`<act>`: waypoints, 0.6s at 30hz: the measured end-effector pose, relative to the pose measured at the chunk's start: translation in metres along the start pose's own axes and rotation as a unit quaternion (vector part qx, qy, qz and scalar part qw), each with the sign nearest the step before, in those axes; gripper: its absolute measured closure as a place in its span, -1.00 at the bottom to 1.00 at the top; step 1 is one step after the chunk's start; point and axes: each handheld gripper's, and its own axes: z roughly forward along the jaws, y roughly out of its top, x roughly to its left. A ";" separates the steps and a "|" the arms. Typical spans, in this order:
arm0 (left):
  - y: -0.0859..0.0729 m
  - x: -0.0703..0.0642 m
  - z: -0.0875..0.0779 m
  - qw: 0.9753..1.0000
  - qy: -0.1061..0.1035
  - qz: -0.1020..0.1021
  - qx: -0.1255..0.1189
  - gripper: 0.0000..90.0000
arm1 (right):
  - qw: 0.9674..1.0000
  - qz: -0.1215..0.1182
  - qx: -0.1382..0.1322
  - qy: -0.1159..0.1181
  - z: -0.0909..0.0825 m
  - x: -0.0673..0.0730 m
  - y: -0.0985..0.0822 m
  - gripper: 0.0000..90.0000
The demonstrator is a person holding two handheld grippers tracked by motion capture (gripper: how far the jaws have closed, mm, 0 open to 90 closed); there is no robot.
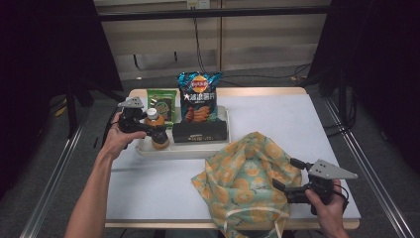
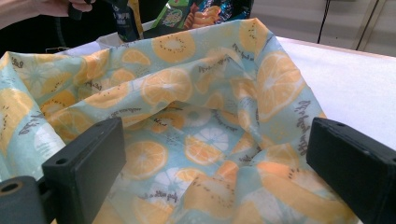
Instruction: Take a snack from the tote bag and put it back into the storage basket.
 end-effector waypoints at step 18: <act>-0.006 0.001 -0.004 0.999 0.029 -0.019 0.000 -0.63 | 1.000 -0.001 -0.001 0.002 0.001 0.001 0.000 -0.91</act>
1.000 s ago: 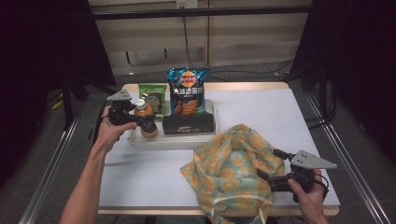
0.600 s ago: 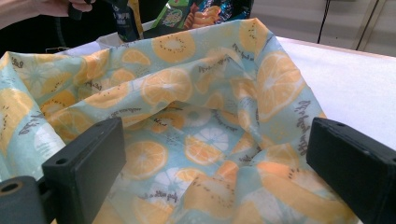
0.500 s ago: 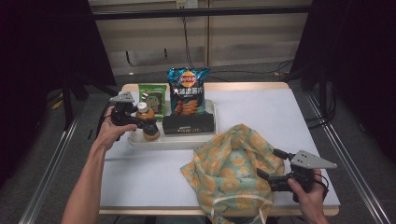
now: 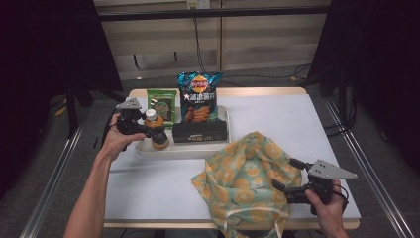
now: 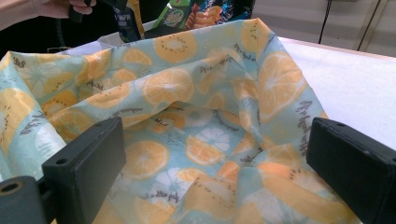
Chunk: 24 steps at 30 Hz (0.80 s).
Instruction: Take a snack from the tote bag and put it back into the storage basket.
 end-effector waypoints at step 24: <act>-0.016 -0.025 -0.042 0.994 0.081 -0.033 -0.060 -0.95 | 1.000 -0.001 -0.004 -0.003 -0.001 0.000 0.000 -0.92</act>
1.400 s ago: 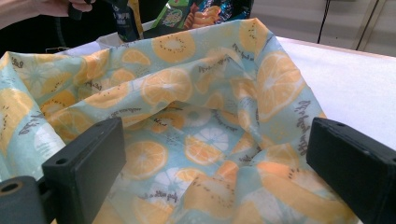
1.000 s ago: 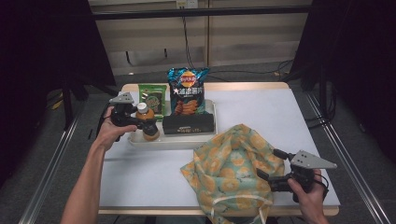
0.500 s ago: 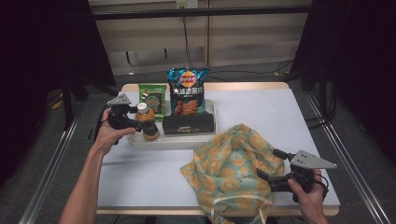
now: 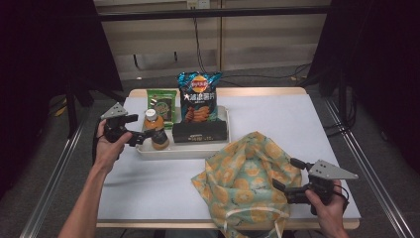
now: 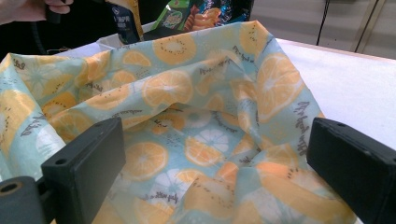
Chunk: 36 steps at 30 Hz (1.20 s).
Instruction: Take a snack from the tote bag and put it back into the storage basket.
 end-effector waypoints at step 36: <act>-0.062 -0.094 -0.063 0.999 0.035 -0.029 -0.005 -0.92 | 0.999 0.012 -0.021 -0.026 -0.012 -0.003 0.002 -0.99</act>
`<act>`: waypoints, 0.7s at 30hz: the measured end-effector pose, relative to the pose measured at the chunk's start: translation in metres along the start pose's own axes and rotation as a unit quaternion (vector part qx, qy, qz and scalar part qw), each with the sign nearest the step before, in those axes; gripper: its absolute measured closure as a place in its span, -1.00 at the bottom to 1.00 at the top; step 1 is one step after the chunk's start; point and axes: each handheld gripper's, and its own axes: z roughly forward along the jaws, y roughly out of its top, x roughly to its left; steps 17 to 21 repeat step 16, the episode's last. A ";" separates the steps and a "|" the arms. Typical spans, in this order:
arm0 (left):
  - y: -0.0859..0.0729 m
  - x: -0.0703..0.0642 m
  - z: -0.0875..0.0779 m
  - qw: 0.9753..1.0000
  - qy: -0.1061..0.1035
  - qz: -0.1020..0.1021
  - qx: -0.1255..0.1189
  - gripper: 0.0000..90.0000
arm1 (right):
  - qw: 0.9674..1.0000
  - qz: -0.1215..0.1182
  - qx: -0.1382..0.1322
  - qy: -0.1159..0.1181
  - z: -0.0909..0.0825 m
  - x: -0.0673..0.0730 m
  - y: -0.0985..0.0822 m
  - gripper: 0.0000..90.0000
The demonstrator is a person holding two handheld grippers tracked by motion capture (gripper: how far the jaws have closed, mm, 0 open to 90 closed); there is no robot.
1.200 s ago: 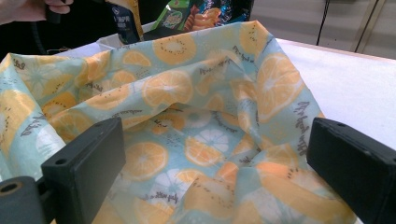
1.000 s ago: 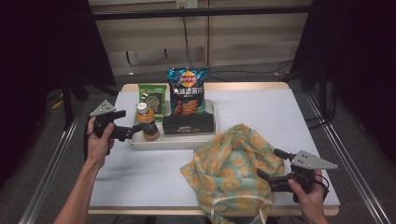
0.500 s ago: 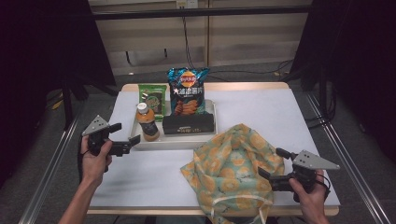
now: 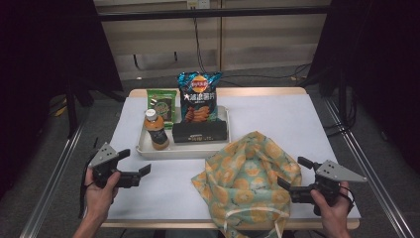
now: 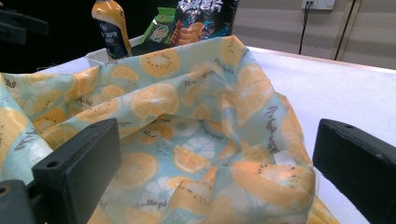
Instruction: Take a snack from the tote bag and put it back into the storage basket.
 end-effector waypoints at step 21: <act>-0.029 -0.013 -0.005 0.999 -0.008 -0.030 -0.017 -0.95 | 1.000 0.010 -0.005 -0.018 -0.002 -0.006 0.000 -0.99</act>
